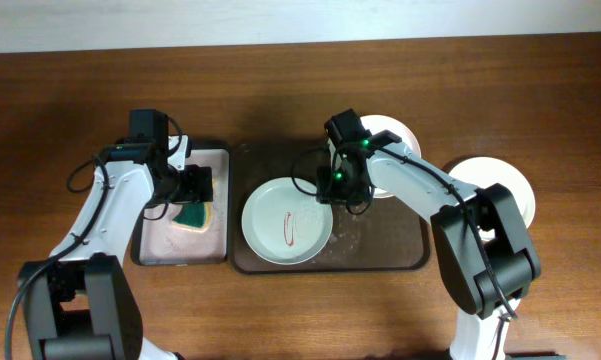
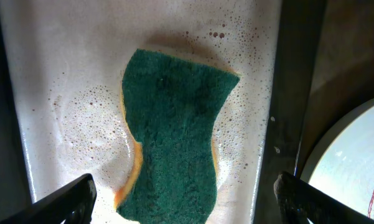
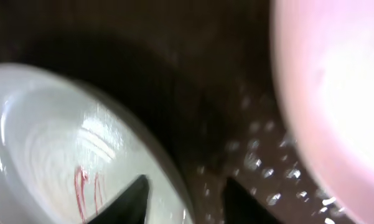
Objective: Clean dirty plates on tray and stack at the side
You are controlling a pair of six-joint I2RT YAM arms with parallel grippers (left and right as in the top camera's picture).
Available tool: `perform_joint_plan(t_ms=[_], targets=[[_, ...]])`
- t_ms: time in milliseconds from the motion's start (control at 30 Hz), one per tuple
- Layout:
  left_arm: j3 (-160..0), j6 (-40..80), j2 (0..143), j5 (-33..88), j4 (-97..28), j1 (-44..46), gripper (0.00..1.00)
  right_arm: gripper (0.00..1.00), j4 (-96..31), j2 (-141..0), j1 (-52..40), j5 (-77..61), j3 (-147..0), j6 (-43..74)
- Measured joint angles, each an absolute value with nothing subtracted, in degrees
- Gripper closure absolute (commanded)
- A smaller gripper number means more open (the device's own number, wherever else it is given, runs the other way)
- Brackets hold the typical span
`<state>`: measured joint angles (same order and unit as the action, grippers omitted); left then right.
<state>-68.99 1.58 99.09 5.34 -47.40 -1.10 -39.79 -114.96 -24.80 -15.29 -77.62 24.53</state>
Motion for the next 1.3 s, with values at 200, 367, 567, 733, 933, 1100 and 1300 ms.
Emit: perform_joint_plan(t_ms=[200, 367, 567, 733, 933, 1100, 1300], targets=[[-69.0, 1.6, 99.1, 5.3, -47.4, -1.1, 0.1, 0.96, -41.9, -115.0, -24.9, -14.4, -77.6, 24.4], [-69.0, 1.6, 99.1, 5.3, -47.4, -1.1, 0.1, 0.84, -47.2, -114.9, -24.9, -14.4, -77.6, 26.7], [-69.0, 1.6, 99.1, 5.3, -47.4, -1.1, 0.1, 0.81, -48.0, -114.8, -24.9, -14.1, -76.6, 29.6], [-69.0, 1.6, 99.1, 5.3, -47.4, -1.1, 0.11, 0.96, -45.0, -114.8, -24.9, -14.1, -76.6, 30.0], [-69.0, 1.6, 99.1, 5.3, -47.1, -1.1, 0.14, 0.96, -44.8, -114.8, -24.9, -14.2, -76.6, 30.1], [-69.0, 1.7, 99.9, 5.3, -46.2, -1.1, 0.16, 0.96, -44.8, -114.8, -24.9, -14.2, -76.6, 30.0], [-69.0, 2.2, 104.4, 5.1, -44.4, -1.1, 0.33, 0.96, -44.8, -114.8, -24.9, -14.2, -76.6, 30.0]])
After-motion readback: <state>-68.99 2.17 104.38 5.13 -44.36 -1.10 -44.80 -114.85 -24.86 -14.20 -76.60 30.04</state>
